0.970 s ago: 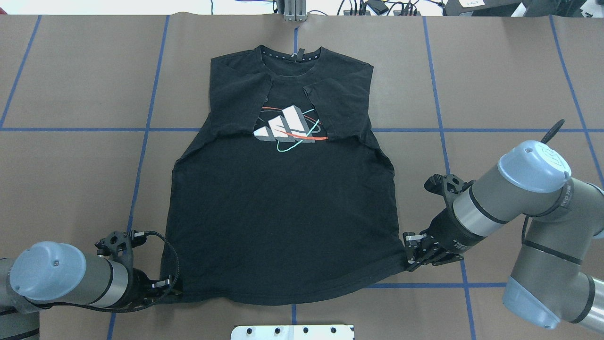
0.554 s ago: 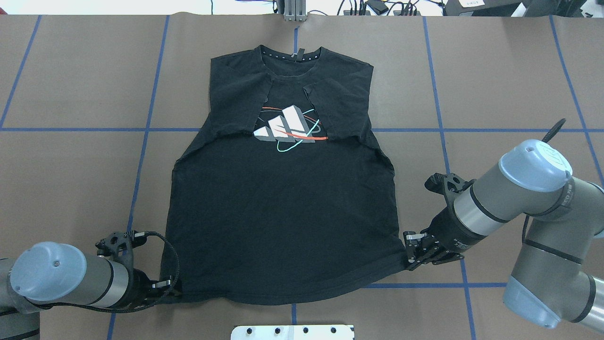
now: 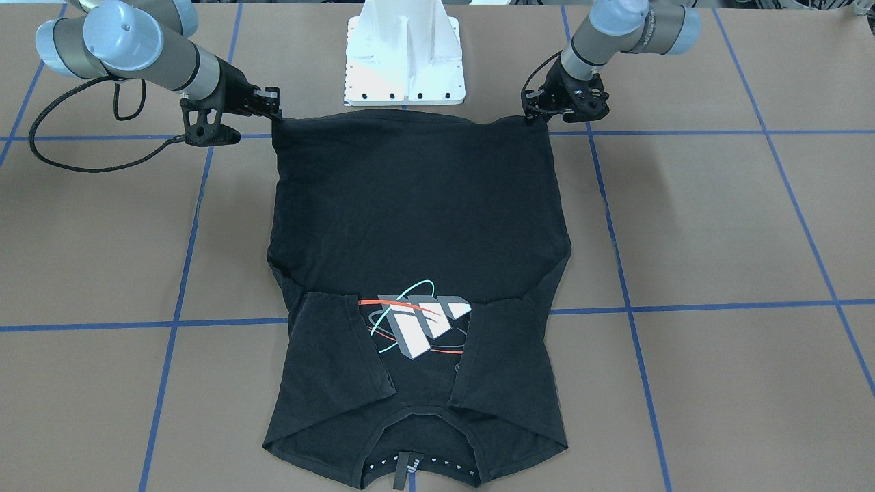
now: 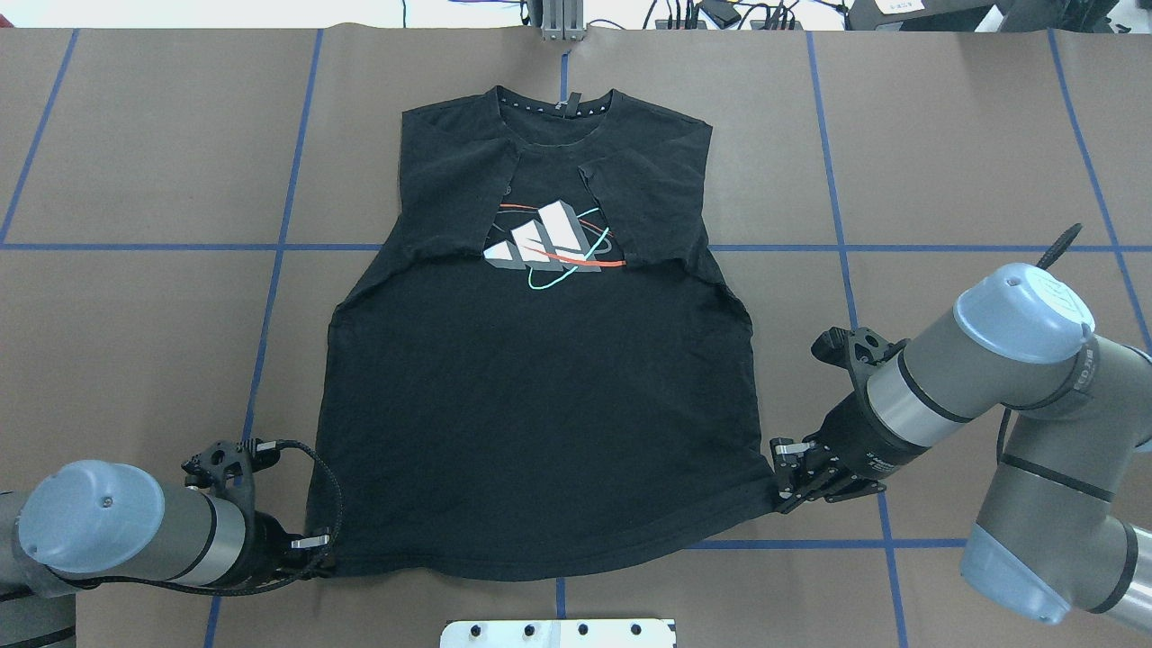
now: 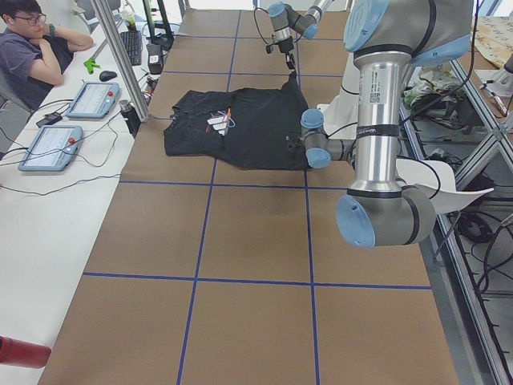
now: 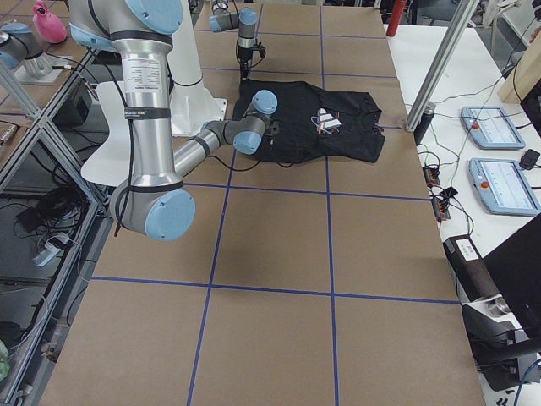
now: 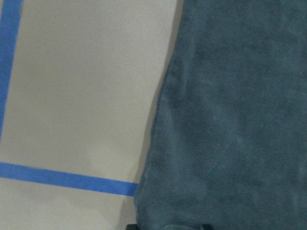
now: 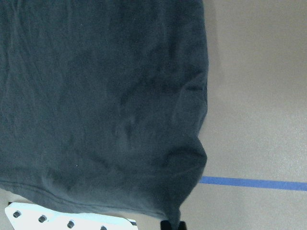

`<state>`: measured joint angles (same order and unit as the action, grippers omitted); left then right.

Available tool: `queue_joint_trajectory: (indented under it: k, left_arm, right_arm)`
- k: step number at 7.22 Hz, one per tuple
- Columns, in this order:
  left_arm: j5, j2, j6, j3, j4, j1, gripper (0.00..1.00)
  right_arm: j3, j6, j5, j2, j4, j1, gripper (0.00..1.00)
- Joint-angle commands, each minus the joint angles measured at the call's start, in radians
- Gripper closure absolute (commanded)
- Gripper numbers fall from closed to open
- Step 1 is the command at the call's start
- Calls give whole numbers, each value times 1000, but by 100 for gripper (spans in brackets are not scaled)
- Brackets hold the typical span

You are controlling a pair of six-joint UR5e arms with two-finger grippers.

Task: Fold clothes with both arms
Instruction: 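Close the left gripper on the hem corner nearest it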

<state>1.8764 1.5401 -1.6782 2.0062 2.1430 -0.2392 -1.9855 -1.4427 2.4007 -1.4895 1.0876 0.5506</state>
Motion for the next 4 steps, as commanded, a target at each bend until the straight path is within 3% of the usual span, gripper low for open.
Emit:
queue_joint_trajectory:
  k: [1,3,4]
  left_arm:
    - [3,0,0,6,-2,-2,100]
    - [9,-5,0,54,-15,-12,100]
    - [12,-8,0,113,-81,-14,100]
  right_arm:
    - [1,5,0,0,0,5,100]
    - [1,7,12,0,0,26,100]
    - [-1,7,55,-2,0,43,100]
